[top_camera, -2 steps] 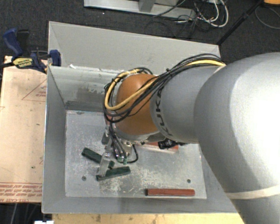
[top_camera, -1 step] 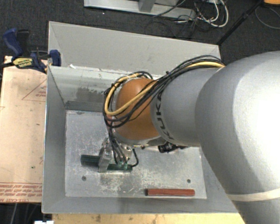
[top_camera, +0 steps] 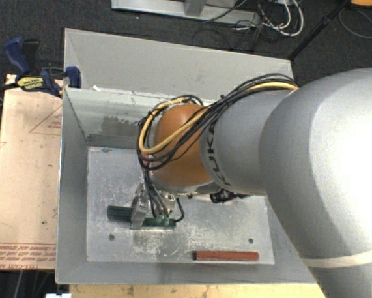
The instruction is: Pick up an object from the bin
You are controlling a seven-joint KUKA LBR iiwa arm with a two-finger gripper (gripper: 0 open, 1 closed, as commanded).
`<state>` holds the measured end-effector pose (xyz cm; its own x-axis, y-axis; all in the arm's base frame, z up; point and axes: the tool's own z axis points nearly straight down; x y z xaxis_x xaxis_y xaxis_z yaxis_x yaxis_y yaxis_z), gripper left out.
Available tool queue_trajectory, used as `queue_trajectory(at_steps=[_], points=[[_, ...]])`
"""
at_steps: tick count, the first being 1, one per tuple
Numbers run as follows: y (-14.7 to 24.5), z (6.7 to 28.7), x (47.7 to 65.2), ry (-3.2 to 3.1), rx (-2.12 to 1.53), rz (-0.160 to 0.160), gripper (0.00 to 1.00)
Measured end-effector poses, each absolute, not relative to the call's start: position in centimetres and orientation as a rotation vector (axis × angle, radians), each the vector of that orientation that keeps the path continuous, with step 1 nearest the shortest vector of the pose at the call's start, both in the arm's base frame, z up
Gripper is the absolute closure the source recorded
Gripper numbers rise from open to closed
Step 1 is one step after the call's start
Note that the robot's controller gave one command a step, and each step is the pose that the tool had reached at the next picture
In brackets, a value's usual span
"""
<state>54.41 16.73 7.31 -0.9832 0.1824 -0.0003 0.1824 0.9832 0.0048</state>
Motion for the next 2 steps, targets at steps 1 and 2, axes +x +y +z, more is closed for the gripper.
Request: queue_trajectory(at_steps=[1, 2], points=[[16.72, 7.46, 54.38, 3.128, 0.287, 0.006, 1.0], [16.65, 8.12, 54.27, 3.131, 0.287, 0.002, 1.0]])
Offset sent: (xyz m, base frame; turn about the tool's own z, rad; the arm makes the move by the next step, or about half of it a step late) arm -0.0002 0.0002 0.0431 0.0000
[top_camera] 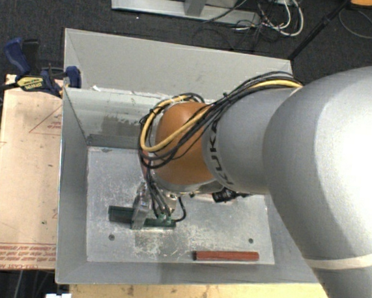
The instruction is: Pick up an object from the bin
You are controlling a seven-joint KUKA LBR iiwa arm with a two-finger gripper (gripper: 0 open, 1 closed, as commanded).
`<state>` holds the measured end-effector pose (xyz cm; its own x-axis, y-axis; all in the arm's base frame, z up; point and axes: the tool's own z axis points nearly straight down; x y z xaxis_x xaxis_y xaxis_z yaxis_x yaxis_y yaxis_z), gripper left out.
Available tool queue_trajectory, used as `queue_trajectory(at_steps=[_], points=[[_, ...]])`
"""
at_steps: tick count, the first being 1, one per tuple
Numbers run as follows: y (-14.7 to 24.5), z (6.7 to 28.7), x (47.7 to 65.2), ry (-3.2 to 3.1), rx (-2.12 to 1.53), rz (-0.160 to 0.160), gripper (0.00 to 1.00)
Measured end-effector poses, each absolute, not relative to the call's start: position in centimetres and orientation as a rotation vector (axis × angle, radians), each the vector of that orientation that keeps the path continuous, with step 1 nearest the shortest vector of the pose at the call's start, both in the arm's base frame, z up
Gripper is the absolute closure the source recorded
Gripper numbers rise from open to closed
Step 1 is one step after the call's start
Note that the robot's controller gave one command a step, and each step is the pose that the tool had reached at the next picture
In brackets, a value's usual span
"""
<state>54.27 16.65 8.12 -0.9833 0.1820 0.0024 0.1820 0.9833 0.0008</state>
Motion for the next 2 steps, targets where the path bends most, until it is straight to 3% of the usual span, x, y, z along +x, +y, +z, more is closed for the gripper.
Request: queue_trajectory(at_steps=[2], points=[[16.7, 10.8, 54.3, -3.127, -0.287, -0.001, 1.0]])
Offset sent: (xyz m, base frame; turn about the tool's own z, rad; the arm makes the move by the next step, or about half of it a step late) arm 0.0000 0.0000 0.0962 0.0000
